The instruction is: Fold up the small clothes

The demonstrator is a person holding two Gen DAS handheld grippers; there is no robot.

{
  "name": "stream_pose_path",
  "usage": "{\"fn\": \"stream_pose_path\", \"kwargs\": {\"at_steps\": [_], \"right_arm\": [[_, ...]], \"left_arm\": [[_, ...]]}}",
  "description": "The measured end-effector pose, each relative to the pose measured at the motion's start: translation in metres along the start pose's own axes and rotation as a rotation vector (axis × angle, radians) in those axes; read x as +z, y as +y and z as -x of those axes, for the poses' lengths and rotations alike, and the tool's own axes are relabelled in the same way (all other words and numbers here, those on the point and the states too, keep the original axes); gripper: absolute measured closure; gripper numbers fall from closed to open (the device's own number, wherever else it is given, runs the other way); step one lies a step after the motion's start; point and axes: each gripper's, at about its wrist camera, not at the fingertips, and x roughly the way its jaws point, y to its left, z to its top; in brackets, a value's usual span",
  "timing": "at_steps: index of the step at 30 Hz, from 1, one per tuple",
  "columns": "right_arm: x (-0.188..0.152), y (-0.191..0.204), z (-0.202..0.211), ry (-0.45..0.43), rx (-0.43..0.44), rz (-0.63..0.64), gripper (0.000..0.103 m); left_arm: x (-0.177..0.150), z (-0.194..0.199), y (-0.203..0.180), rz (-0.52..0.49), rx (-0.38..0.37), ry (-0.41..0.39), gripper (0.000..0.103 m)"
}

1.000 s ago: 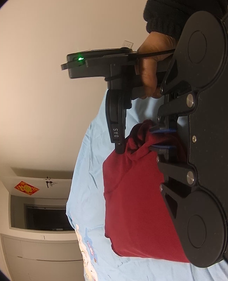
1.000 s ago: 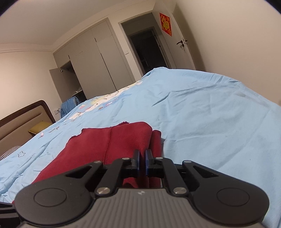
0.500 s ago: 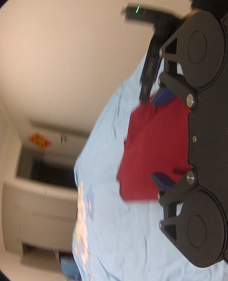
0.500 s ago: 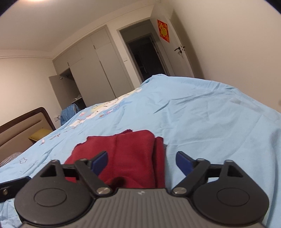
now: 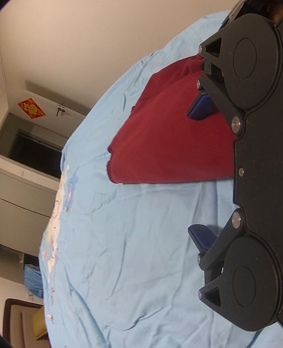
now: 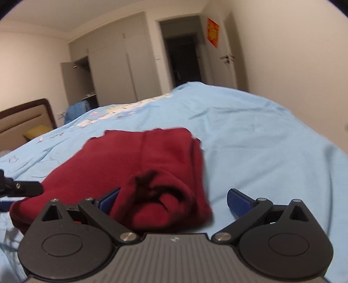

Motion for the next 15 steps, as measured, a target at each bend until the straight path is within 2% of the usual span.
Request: {"fn": "stream_pose_path", "kwargs": {"at_steps": [2, 9, 15], "right_arm": [[-0.005, -0.009, 0.003, -0.004, 0.015, -0.045, 0.0], [-0.02, -0.004, 0.011, -0.043, -0.032, -0.015, 0.0], [-0.023, -0.003, 0.012, -0.053, -0.037, -0.019, 0.0]], "left_arm": [[-0.003, -0.003, 0.002, 0.005, -0.001, 0.015, 0.001], [-0.011, -0.007, 0.004, 0.003, 0.004, 0.012, 0.001], [-0.011, -0.007, 0.004, 0.005, 0.005, 0.01, 0.001]]}}
